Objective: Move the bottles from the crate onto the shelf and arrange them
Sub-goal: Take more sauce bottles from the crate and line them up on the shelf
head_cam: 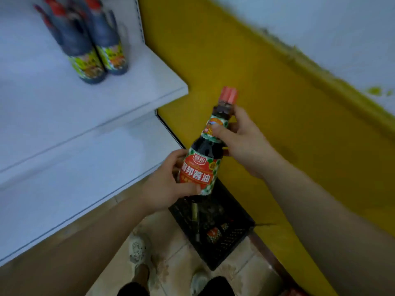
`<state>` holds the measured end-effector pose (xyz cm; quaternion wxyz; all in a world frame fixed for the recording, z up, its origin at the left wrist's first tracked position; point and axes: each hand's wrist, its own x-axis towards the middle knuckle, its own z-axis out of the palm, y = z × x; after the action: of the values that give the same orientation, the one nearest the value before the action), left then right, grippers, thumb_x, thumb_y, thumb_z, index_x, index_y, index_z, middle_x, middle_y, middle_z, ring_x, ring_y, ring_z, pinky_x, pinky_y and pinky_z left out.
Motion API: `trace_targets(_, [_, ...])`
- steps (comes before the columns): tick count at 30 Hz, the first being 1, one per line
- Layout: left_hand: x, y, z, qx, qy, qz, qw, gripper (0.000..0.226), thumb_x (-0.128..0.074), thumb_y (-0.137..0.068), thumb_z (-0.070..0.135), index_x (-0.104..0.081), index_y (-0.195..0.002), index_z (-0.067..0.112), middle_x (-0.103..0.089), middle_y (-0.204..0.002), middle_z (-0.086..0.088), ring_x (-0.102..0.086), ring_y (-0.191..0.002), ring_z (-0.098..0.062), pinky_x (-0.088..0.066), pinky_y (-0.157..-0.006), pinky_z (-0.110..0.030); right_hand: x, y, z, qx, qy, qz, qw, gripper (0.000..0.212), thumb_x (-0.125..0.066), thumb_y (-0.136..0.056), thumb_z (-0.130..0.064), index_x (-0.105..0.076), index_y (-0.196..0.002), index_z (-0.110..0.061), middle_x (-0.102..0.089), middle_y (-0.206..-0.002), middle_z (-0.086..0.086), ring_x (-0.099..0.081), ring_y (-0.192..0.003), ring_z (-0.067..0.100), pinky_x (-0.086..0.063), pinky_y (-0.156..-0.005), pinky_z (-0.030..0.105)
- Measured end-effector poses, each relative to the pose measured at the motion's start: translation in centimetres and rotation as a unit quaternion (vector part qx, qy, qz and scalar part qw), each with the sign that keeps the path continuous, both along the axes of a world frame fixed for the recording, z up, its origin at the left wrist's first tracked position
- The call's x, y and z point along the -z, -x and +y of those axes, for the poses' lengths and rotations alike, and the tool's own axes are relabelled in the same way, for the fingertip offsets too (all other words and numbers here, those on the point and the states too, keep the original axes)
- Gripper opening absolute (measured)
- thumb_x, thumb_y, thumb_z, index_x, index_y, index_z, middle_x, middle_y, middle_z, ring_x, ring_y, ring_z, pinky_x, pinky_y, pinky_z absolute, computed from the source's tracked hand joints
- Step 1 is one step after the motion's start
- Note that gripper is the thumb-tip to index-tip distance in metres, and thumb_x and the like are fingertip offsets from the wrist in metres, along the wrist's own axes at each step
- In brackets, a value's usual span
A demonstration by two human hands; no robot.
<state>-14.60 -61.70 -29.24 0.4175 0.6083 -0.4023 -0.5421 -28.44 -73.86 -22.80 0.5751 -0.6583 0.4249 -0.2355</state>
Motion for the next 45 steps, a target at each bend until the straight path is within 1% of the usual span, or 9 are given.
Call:
trace_targets(4, [-9.7,1.5,4.5,-0.071,0.084,-0.007,0.994,0.069,-0.081,-0.056,0.032,-0.042,-0.110,0.051,-0.054,-0.116,0.003,-0.062,-0.100,-0.012,-0.055,-0.078,-0.026,-10.3,-0.2,2.5,-0.051,0.025,-0.065,0.996,0.028,-0.057,-0.094,-0.021,-0.049,-0.118,-0.034,-0.065,-0.099,0.004,-0.066,-0.077,0.015,-0.052,-0.057,0.025])
trace_targets(10, [-19.8,1.1,11.3,-0.148,0.188,0.013,0.971,0.075,-0.078,-0.045,0.035,-0.050,-0.114,0.043,-0.059,-0.118,-0.001,-0.062,-0.108,-0.024,-0.051,-0.093,-0.041,-21.8,-2.3,8.1,-0.123,0.103,-0.114,0.980,0.007,-0.056,-0.095,-0.025,-0.056,-0.097,-0.032,-0.068,-0.091,-0.001,-0.066,-0.061,0.008,-0.050,-0.052,0.024])
trace_targets(17, [-25.1,-1.9,20.0,-0.199,0.232,-0.056,0.950,0.079,-0.078,-0.046,0.041,-0.047,-0.118,0.045,-0.058,-0.116,0.004,-0.065,-0.101,-0.014,-0.056,-0.082,-0.027,-27.7,-6.5,17.0,-0.169,0.155,-0.147,0.962,0.026,-0.053,-0.097,-0.029,-0.048,-0.122,-0.030,-0.066,-0.099,0.000,-0.068,-0.073,0.010,-0.053,-0.055,0.023])
trace_targets(21, [-25.6,-4.7,25.8,-0.242,0.234,-0.085,0.938,0.072,-0.078,-0.058,0.028,-0.043,-0.119,0.043,-0.055,-0.117,0.003,-0.064,-0.099,-0.013,-0.055,-0.077,-0.022,-28.4,-10.6,22.5,-0.205,0.171,-0.138,0.954,0.023,-0.054,-0.096,-0.031,-0.046,-0.116,-0.038,-0.066,-0.102,-0.004,-0.068,-0.089,0.018,-0.058,-0.074,0.039])
trace_targets(27, [-24.6,-10.0,34.5,-0.283,0.223,-0.095,0.928,0.062,-0.076,-0.074,0.012,-0.042,-0.113,0.045,-0.052,-0.117,0.001,-0.062,-0.100,-0.016,-0.054,-0.076,-0.022,-27.3,-17.2,30.5,-0.260,0.131,-0.143,0.946,0.025,-0.053,-0.097,-0.025,-0.046,-0.119,-0.034,-0.065,-0.102,-0.001,-0.067,-0.088,0.016,-0.054,-0.070,0.032])
trace_targets(32, [-23.1,-13.6,39.5,-0.307,0.201,-0.089,0.926,0.067,-0.082,-0.066,0.019,-0.042,-0.114,0.046,-0.051,-0.117,0.000,-0.063,-0.098,-0.017,-0.054,-0.069,-0.020,-25.3,-22.0,35.0,-0.288,0.105,-0.126,0.943,0.025,-0.052,-0.097,-0.024,-0.046,-0.119,-0.034,-0.064,-0.104,0.001,-0.066,-0.089,0.018,-0.054,-0.071,0.033])
trace_targets(37, [-21.2,-17.0,41.6,-0.333,0.178,-0.085,0.922,0.067,-0.077,-0.058,0.025,-0.042,-0.112,0.046,-0.051,-0.114,0.001,-0.065,-0.095,-0.016,-0.055,-0.069,-0.021,-23.3,-26.3,36.7,-0.308,0.095,-0.115,0.940,0.035,-0.053,-0.097,-0.024,-0.045,-0.129,-0.033,-0.065,-0.108,0.003,-0.066,-0.090,0.017,-0.055,-0.072,0.032])
trace_targets(41, [-18.5,-20.3,42.0,-0.348,0.137,-0.096,0.923,0.070,-0.079,-0.059,0.025,-0.040,-0.111,0.048,-0.052,-0.111,0.005,-0.064,-0.097,-0.015,-0.056,-0.078,-0.027,-20.4,-30.4,36.9,-0.340,0.117,-0.102,0.927,0.029,-0.053,-0.096,-0.022,-0.045,-0.119,-0.039,-0.065,-0.111,0.002,-0.065,-0.096,0.016,-0.054,-0.079,0.034])
trace_targets(45, [-15.1,-24.4,41.7,-0.359,0.094,-0.091,0.924,0.071,-0.082,-0.071,0.012,-0.036,-0.113,0.048,-0.051,-0.113,0.007,-0.062,-0.099,-0.013,-0.055,-0.078,-0.027,-16.4,-35.6,36.1,-0.375,0.109,-0.083,0.917,0.031,-0.054,-0.095,-0.022,-0.045,-0.117,-0.043,-0.064,-0.112,0.002,-0.063,-0.103,0.019,-0.054,-0.084,0.037])
